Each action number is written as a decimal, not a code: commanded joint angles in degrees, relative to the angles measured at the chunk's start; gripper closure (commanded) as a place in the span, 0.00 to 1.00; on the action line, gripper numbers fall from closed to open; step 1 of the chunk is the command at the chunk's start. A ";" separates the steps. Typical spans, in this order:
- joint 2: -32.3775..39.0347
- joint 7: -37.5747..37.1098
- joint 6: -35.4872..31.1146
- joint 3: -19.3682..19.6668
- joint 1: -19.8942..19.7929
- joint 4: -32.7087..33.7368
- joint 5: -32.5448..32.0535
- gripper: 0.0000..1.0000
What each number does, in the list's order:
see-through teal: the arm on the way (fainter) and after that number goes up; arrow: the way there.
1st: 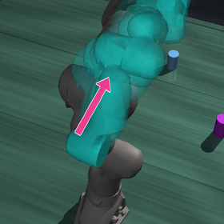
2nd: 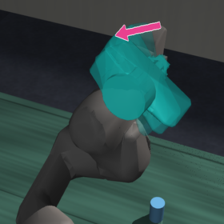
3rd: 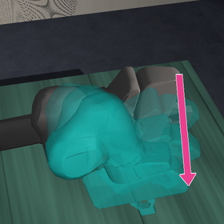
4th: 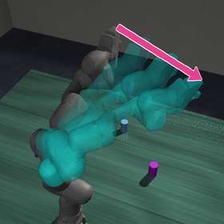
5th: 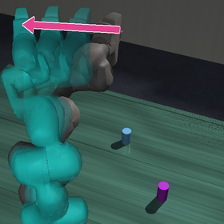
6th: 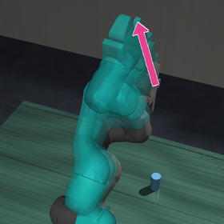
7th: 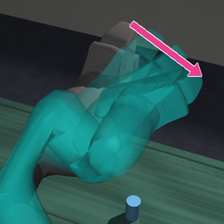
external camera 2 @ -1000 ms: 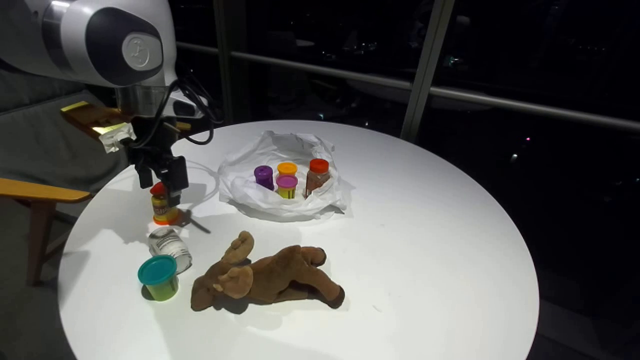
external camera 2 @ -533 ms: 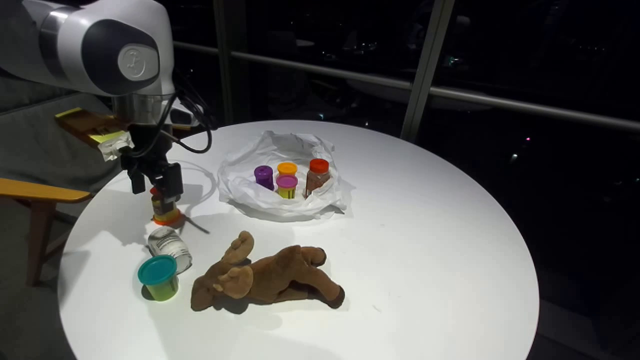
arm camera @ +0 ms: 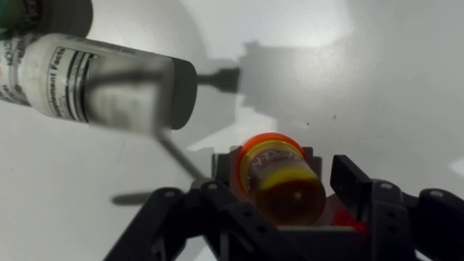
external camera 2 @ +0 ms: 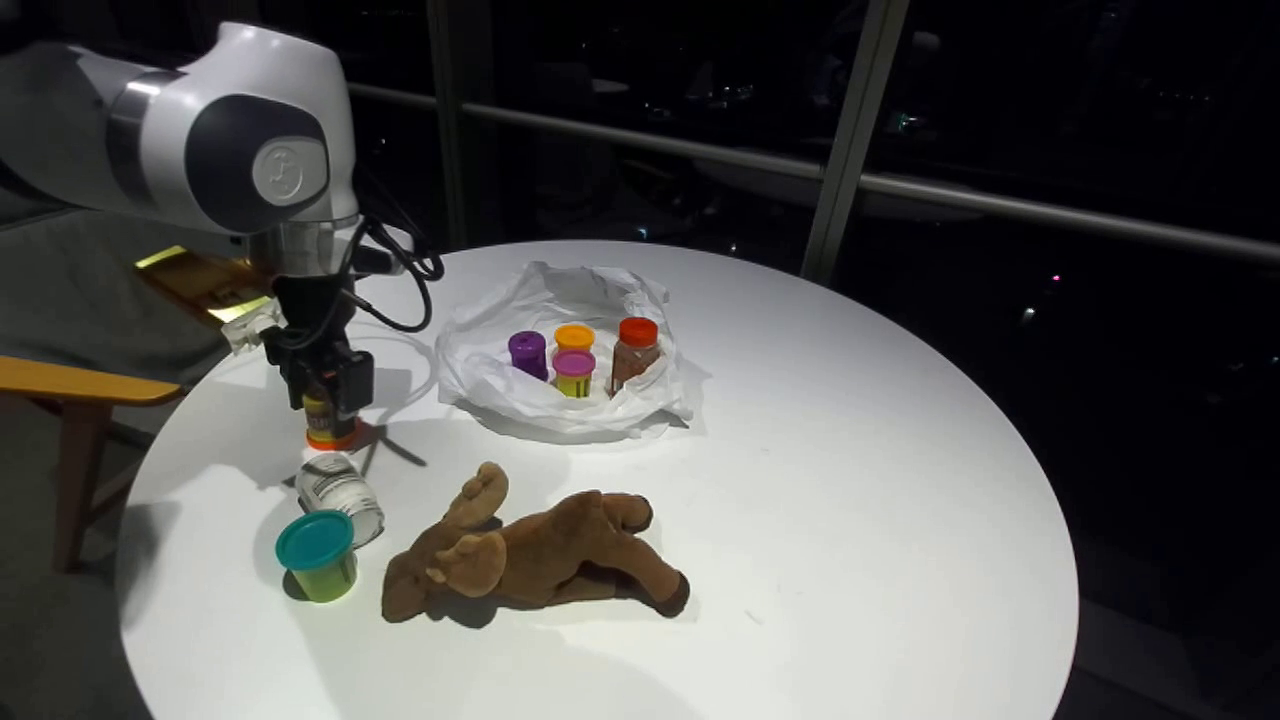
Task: Put all the objects in the plastic bag
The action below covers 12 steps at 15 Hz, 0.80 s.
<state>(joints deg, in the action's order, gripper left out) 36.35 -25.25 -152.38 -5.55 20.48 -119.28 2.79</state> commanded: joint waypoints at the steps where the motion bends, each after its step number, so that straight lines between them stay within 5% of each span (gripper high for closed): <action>1: -1.10 -1.66 -0.52 2.99 2.85 0.03 -1.85 0.58; 5: -3.88 -4.38 0.89 6.99 5.98 -0.43 -5.42 0.83; 12: -2.16 -7.04 10.96 9.74 5.62 13.93 -10.55 0.83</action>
<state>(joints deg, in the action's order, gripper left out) 32.17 -30.41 -146.18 3.27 26.38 -113.29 -5.51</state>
